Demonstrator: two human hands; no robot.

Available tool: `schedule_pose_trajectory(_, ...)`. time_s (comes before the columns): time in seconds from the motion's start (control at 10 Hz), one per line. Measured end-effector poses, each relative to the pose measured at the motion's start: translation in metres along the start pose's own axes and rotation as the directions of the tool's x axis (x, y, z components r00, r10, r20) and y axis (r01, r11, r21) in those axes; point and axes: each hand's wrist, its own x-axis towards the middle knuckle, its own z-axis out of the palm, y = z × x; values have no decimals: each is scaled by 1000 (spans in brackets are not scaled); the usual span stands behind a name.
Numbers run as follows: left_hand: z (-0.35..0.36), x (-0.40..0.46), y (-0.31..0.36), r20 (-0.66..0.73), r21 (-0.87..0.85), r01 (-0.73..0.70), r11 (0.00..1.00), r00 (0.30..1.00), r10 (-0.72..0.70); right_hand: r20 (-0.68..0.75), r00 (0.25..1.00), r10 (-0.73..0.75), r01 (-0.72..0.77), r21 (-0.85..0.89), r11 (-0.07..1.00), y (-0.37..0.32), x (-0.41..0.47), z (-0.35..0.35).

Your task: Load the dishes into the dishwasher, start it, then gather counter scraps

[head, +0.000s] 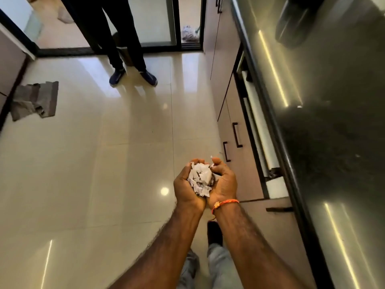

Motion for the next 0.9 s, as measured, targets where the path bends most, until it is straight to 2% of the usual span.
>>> schedule_pose_trajectory(0.1,-31,61,-18,-57,-42,34,999,998,-36,33,999,27,-26,-3,1000,22,58,-12)
schedule_pose_trajectory(0.2,-63,128,-37,-111,-61,106,992,987,-112,-1,1000,30,-30,-42,999,47,130,-37)
schedule_pose_trajectory(0.4,-145,252,-76,-249,-126,153,980,951,-181,-147,987,60,-81,-136,987,111,264,-88)
schedule_pose_trajectory(0.5,-191,306,-98,-301,-187,157,970,931,-208,-238,962,137,-179,-163,970,145,322,-115)
schedule_pose_trajectory(0.6,-228,343,-108,-352,-125,217,968,903,-248,-254,945,208,-271,-247,930,167,362,-139)
schedule_pose_trajectory(0.7,-244,356,-105,-438,107,238,965,883,-169,-336,930,151,-280,-377,883,170,378,-144)
schedule_pose_trajectory(0.8,-239,351,-93,-494,247,221,943,867,-74,-377,925,45,-255,-530,809,171,385,-138)
schedule_pose_trajectory(0.9,-222,337,-77,-495,310,227,923,868,-47,-364,931,0,-243,-621,745,163,367,-126)
